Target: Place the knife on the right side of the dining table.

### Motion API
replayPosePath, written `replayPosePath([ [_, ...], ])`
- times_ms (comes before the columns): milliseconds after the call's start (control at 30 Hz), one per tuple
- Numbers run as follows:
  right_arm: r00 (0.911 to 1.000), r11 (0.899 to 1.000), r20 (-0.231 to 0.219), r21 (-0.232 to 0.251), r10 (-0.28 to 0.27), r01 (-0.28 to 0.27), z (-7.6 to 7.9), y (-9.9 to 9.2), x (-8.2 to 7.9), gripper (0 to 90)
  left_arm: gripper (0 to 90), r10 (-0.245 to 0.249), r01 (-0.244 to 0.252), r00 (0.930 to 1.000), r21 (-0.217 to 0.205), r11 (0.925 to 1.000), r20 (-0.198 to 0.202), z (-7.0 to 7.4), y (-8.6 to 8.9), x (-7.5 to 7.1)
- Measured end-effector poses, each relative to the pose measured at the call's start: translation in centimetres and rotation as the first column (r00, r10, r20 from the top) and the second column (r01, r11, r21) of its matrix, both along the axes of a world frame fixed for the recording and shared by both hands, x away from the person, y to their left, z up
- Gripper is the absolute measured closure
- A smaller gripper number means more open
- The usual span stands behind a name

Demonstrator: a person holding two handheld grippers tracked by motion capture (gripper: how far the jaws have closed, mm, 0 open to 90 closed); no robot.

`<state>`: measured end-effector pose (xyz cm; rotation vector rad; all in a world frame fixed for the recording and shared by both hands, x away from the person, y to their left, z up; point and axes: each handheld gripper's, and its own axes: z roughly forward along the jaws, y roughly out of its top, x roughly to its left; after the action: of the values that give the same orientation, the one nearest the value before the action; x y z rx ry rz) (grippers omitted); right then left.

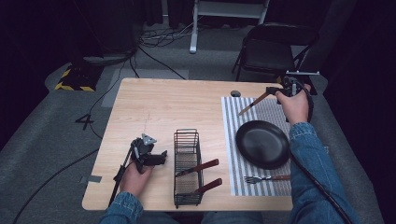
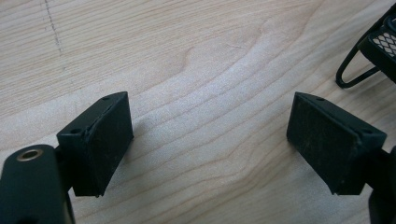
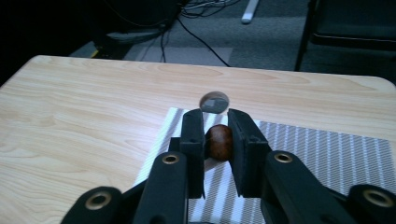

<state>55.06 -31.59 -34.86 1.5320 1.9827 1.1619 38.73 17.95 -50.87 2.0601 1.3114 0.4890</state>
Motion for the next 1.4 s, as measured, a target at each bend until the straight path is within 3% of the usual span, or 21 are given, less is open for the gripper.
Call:
replayPosePath([
  [167,0.9996,0.997,-0.005,-0.068,-0.028,0.028,-0.7,-0.9,0.1,71.3,14.7,0.000,0.000,1.0000,0.000,1.0000,0.001,0.0,0.0,0.0],
  [367,0.9974,0.994,-0.024,-0.089,-0.067,0.065,-1.9,-2.2,0.3,66.7,14.7,0.002,-0.002,1.0000,-0.003,1.0000,0.001,0.0,0.0,0.0],
  [633,0.9930,0.990,-0.044,-0.096,-0.110,0.105,-3.7,-3.5,0.5,61.0,14.7,0.002,-0.002,1.0000,-0.003,1.0000,0.001,0.0,0.0,0.0],
  [1233,0.9882,0.980,-0.058,-0.151,-0.142,0.131,-7.0,-4.6,0.9,45.2,14.7,0.003,-0.003,1.0000,-0.003,1.0000,0.001,0.0,0.0,0.0],
  [1400,0.9855,0.980,-0.067,-0.136,-0.156,0.146,-7.8,-4.9,1.0,43.2,14.7,0.002,-0.002,1.0000,-0.003,1.0000,0.001,0.0,0.0,0.0],
])
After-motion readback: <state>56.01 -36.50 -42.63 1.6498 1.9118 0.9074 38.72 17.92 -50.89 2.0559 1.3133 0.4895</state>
